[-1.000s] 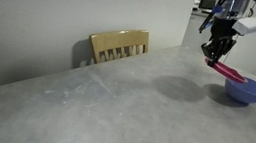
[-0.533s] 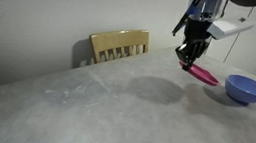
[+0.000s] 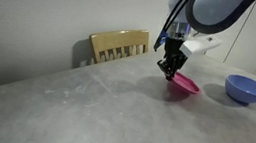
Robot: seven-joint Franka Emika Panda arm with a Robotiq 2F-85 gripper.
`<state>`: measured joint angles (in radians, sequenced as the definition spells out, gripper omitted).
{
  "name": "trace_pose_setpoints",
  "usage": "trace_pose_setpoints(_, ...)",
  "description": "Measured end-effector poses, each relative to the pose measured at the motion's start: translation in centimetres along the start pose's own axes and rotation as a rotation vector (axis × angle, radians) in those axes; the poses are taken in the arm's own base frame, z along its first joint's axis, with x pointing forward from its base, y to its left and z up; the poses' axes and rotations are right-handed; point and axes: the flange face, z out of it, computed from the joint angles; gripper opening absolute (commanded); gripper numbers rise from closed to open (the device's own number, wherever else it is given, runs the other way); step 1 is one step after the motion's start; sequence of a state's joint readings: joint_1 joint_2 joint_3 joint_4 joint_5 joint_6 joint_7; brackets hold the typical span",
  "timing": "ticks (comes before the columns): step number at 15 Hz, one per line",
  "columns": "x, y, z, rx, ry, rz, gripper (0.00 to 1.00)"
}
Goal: Remove the pink lid from the bowl and put it on the table
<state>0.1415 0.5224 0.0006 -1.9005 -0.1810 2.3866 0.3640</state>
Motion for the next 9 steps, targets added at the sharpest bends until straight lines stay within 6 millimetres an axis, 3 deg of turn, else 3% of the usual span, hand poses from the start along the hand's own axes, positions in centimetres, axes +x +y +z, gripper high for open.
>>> trace_pose_setpoints(2,0.6,-0.4,1.1,-0.001,-0.012,-0.021,0.03)
trace_pose_setpoints(4,0.8,-0.9,2.1,-0.007,-0.031,-0.065,0.36)
trace_pose_setpoints(9,1.1,-1.4,2.7,-0.010,-0.056,-0.160,0.69)
